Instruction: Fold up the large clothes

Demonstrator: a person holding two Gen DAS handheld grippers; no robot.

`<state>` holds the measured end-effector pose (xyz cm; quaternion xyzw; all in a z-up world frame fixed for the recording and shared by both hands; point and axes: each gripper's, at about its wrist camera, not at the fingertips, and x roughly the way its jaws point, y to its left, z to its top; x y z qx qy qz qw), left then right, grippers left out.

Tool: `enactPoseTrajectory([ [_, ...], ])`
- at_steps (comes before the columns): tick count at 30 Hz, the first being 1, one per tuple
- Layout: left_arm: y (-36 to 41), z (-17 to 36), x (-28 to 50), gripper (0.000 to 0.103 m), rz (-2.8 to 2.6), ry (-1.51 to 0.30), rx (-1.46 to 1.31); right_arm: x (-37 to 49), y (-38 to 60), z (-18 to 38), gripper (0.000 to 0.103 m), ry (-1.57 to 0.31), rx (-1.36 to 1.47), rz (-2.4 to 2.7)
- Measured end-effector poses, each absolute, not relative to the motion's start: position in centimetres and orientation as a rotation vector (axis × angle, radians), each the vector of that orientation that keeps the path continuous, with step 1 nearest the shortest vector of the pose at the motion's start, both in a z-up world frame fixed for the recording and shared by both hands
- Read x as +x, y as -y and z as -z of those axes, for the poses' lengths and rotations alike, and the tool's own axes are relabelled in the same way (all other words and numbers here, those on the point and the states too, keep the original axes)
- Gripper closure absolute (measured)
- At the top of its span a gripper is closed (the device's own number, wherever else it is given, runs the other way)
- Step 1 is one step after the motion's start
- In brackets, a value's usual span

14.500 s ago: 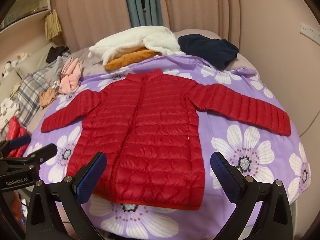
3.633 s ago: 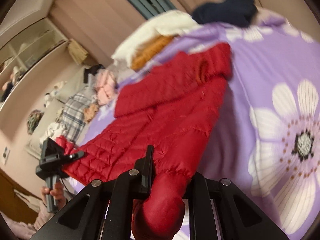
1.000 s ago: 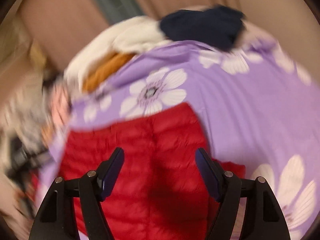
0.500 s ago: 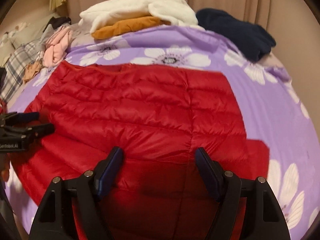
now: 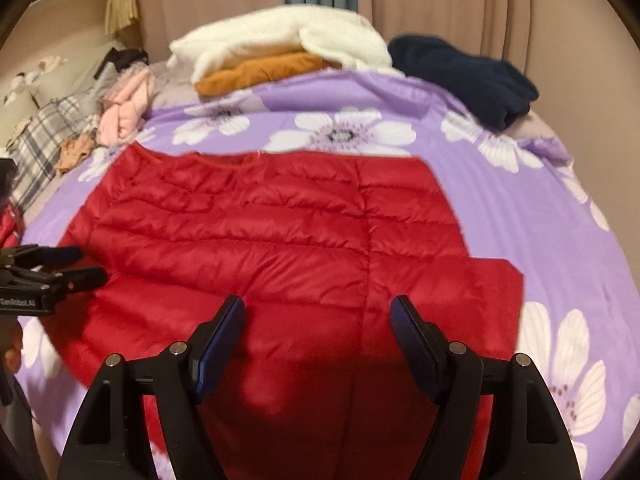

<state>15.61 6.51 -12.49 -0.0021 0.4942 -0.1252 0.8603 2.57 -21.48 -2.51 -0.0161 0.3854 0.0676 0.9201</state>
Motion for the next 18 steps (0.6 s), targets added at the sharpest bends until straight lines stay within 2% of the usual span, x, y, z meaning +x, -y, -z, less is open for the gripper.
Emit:
enactPoseTrajectory([
  [4, -6.9, 12.5, 14.0, 0.013, 0.245, -1.022, 0.027, 1.0, 21.8, 2.5, 0.028, -0.785, -0.049, -0.125],
  [11, -7.4, 14.5, 15.2, 0.009, 0.276, -1.075, -0.062, 2.3, 22.8, 6.2, 0.027, -0.862, 0.030, -0.140],
  [18, -12.3, 10.8, 13.2, 0.011, 0.277, -1.017, -0.325, 0.8, 22.1, 4.1, 0.027, -0.850, 0.038, -0.113],
])
